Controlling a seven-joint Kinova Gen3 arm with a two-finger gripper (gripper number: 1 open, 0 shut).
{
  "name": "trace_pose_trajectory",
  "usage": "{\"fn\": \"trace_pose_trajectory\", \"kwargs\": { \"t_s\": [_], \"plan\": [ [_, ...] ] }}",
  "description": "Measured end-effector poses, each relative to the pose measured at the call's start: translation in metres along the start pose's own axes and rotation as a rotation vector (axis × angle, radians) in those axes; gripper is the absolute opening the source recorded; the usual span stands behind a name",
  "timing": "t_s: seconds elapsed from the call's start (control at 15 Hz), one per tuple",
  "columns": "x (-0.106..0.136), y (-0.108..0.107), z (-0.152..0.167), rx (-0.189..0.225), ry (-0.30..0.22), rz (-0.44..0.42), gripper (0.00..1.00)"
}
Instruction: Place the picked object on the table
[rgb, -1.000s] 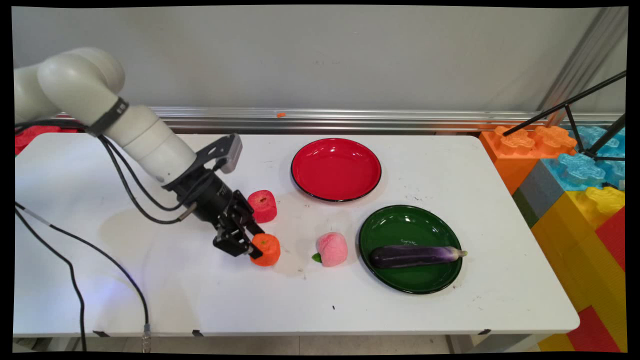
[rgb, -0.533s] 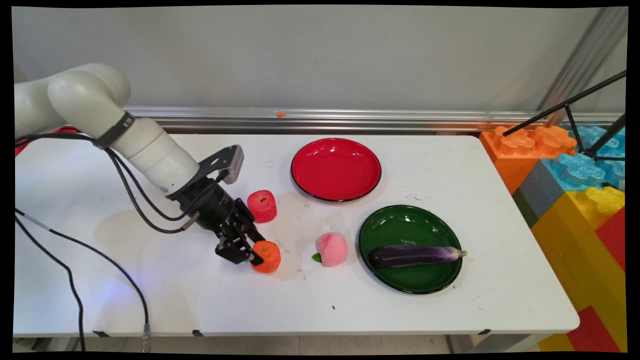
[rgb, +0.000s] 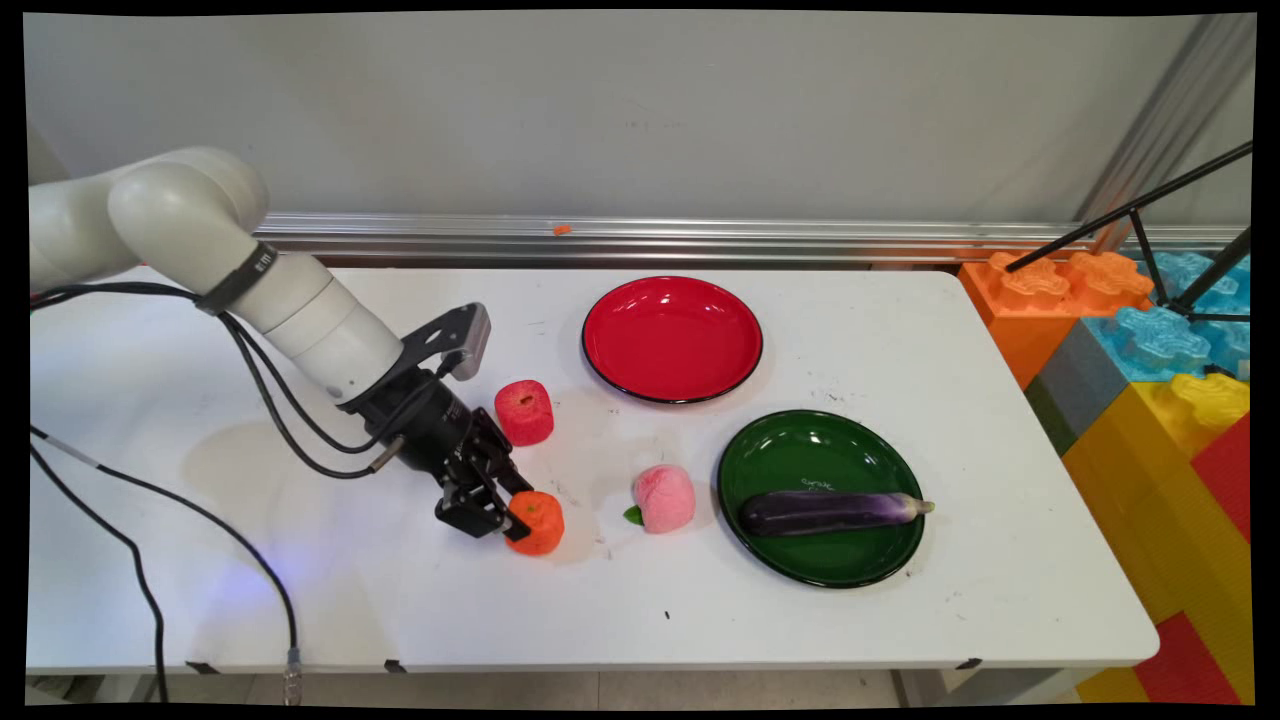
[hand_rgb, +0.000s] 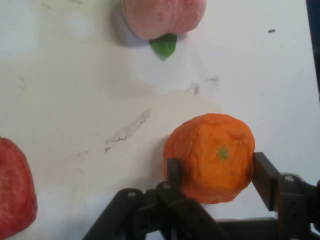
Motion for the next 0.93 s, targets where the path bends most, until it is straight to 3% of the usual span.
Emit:
{"fn": "trace_pose_trajectory", "kwargs": {
  "t_s": [0.73, 0.8, 0.93],
  "plan": [
    [-0.012, -0.002, 0.006, -0.005, -0.007, 0.0, 0.0],
    [-0.013, -0.002, 0.005, -0.008, -0.007, 0.005, 1.0],
    [-0.014, -0.002, 0.004, -0.011, -0.008, 0.013, 1.0]
  ]
}}
